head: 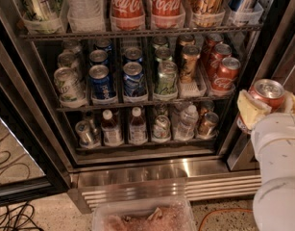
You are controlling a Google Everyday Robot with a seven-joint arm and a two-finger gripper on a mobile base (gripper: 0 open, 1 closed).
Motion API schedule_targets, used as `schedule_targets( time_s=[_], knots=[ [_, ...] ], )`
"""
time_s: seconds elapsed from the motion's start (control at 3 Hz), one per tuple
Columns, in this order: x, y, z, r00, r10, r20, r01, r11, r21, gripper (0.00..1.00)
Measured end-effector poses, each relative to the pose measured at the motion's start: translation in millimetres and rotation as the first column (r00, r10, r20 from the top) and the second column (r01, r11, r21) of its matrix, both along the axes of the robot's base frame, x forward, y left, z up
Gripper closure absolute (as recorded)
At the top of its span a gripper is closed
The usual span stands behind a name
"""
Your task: Pick coke can from middle shelf of fridge
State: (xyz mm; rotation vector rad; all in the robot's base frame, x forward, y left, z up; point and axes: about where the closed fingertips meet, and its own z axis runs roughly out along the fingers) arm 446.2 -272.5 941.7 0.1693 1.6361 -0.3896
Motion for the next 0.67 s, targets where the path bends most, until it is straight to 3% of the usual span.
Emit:
schedule_targets(
  time_s=[0.33,0.67],
  knots=[
    [3.4,-5.0,14.2,0.9995,0.030,0.013,-0.030,0.999,0.020,1.00],
    [8.0,-9.4,21.5,0.9920,0.126,-0.003,-0.125,0.989,0.074,1.00]
  ],
)
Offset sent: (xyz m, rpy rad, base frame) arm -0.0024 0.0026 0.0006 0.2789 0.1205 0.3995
